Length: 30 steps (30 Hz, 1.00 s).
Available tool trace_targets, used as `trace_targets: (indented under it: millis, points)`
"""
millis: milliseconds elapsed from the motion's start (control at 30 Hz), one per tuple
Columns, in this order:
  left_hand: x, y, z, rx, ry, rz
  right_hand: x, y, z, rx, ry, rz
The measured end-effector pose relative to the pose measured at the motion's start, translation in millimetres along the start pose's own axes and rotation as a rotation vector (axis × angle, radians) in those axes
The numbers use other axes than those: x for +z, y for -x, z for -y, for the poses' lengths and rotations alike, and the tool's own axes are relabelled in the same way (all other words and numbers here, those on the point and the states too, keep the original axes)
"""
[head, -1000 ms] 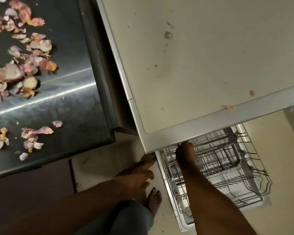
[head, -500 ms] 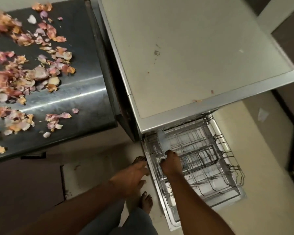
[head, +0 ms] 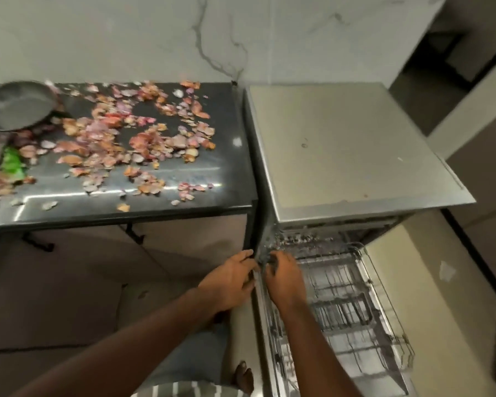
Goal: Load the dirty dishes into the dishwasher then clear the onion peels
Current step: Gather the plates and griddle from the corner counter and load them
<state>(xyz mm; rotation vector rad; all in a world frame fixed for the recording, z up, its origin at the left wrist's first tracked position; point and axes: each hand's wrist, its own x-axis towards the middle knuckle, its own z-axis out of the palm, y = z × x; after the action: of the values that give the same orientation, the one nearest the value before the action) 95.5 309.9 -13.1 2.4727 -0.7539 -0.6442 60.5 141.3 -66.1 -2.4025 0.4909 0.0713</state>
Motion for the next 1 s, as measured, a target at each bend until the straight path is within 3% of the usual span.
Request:
trace_targets:
  millis: [300, 500, 733, 1000]
  points:
    - [-81, 47, 71, -0.103, 0.119, -0.378, 16, -7, 145, -0.474, -0.126, -0.031]
    - [-160, 97, 155, -0.163, 0.212, -0.541, 55, -30, 289, -0.691, -0.177, -0.063]
    - [-231, 174, 268, -0.316, 0.239, -0.777, 126, -38, 423, -0.850, -0.238, 0.026]
    - [-270, 195, 323, -0.382, 0.381, -0.988, 162, -57, 476, -0.857, -0.273, 0.099]
